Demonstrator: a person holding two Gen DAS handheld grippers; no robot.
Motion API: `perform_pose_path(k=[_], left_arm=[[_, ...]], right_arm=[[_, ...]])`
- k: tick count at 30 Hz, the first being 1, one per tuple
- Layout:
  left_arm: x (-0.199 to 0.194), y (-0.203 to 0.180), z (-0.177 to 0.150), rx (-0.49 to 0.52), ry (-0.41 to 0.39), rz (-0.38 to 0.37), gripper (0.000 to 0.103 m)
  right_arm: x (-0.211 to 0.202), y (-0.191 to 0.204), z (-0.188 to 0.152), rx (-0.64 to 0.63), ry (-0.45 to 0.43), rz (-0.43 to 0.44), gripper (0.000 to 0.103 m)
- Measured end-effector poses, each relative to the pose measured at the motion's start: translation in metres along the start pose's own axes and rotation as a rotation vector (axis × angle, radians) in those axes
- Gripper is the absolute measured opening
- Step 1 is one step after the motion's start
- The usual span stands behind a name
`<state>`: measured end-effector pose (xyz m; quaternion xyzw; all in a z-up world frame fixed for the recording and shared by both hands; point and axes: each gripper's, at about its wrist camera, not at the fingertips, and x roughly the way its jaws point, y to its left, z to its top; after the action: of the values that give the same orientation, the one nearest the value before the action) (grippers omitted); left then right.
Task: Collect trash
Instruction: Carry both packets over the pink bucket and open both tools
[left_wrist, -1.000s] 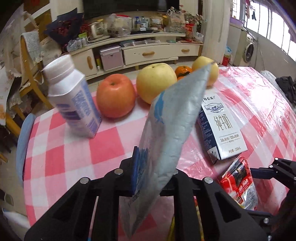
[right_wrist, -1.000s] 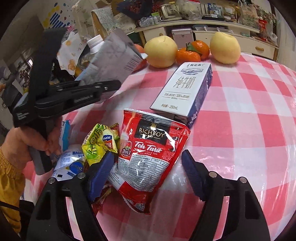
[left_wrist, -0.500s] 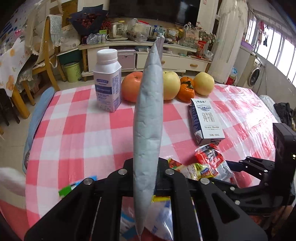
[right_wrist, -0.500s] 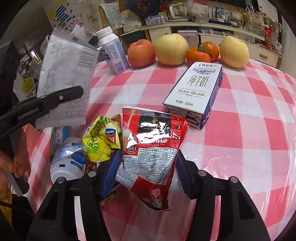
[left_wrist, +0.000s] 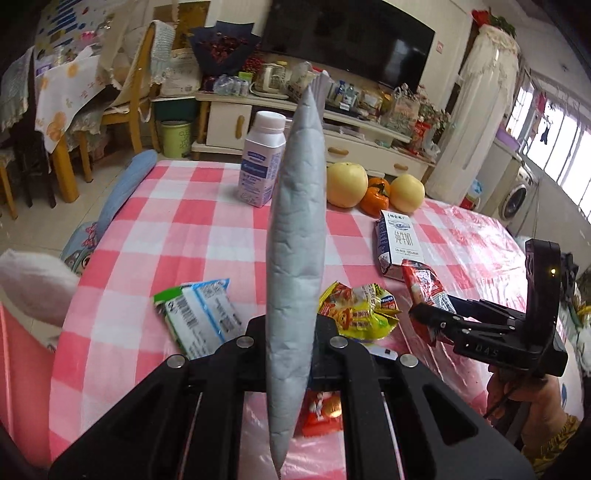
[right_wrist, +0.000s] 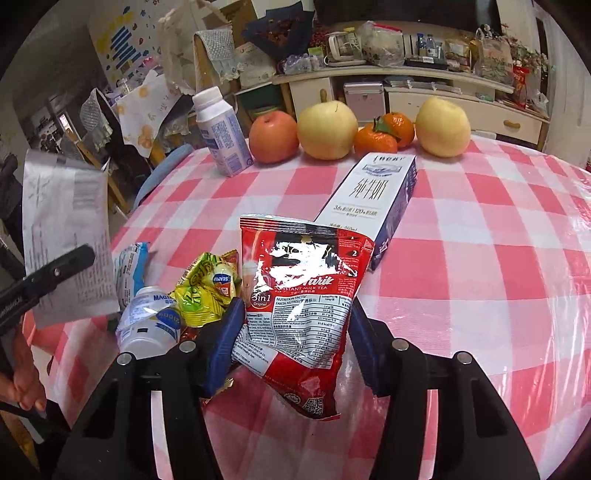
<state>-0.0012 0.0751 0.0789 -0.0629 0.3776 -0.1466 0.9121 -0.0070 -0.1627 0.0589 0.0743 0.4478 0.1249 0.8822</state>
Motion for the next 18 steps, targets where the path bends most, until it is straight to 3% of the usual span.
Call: perform_pose_path(k=[10,18], left_arm=[[-0.028,0.025,-0.029,-0.084,-0.029,0.044,0.011],[-0.043,0.039,-0.034,-0.102,-0.058,0.058,0.011]], right_arm=[[-0.022,0.008,-0.002,0.008,-0.063,0.000,0.057],[-0.041,0.029,-0.003,-0.029,-0.124,0.002,0.057]])
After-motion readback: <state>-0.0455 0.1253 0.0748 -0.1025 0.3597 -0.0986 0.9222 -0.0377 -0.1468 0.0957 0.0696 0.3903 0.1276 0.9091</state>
